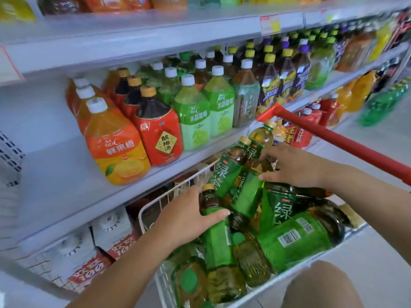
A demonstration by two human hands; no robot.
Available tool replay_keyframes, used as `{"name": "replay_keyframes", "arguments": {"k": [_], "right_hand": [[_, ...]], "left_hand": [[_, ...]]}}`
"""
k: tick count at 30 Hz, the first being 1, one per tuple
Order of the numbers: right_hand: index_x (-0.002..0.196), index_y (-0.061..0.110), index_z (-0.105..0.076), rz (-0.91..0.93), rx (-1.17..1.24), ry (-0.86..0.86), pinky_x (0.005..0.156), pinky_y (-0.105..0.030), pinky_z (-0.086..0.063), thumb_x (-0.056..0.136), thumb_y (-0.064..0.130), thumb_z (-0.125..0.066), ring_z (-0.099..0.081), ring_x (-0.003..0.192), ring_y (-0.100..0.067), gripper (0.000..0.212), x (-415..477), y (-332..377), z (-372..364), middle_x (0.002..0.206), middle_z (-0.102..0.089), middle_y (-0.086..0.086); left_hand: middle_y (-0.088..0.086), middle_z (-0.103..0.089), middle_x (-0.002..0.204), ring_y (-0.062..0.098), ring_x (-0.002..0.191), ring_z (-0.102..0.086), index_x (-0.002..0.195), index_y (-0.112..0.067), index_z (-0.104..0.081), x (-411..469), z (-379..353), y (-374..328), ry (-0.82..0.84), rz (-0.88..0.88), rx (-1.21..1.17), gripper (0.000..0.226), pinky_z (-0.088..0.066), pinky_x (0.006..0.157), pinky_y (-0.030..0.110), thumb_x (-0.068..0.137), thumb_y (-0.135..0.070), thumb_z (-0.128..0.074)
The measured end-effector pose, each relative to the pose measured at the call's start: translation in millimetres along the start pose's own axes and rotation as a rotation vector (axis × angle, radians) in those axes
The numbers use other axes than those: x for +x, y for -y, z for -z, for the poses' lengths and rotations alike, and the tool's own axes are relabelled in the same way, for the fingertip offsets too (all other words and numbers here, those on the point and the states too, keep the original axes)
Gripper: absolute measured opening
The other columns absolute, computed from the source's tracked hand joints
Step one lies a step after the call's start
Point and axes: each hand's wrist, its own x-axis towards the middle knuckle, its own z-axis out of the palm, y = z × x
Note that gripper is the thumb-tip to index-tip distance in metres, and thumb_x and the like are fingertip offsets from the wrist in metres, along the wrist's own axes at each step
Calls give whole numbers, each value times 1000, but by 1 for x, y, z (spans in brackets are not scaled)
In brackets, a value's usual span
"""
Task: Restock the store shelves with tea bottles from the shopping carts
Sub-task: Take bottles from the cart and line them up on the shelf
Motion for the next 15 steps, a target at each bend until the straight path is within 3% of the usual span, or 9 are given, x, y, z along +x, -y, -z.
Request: {"name": "replay_keyframes", "arguments": {"k": [3, 7, 11, 15], "right_hand": [[125, 28, -47, -42, 3, 42, 91, -35, -46, 84, 60, -58, -54, 107, -19, 53, -12, -4, 3, 121, -53, -3], [130, 33, -46, -37, 19, -24, 97, -33, -41, 83, 59, -59, -50, 115, -17, 56, -38, -6, 6, 128, -51, 1], [116, 29, -55, -81, -84, -203, 84, -28, -41, 79, 62, -58, -48, 93, -11, 49, -74, -18, 10, 101, -52, 7], [99, 35, -58, -102, -188, -153, 81, -27, -40, 67, 83, -37, -47, 92, -9, 61, -103, -32, 16, 93, -47, 15]], "left_hand": [[-3, -44, 147, 21, 123, -55, 147, -24, -26, -2, -7, -11, -32, 53, 75, 104, -49, 93, 35, 69, -87, -51], [-8, -48, 140, 16, 112, -57, 144, -25, -30, -4, -15, -15, -97, 98, -4, 93, -47, 84, 30, 73, -76, -61], [-12, -51, 122, 6, 89, -52, 127, -36, -41, -5, -16, -9, -146, 107, -304, 67, -39, 70, 24, 72, -56, -74], [-11, -56, 120, 3, 95, -57, 125, -40, -49, -2, -7, -9, -193, 2, -531, 68, -40, 68, 20, 65, -43, -82]]}}
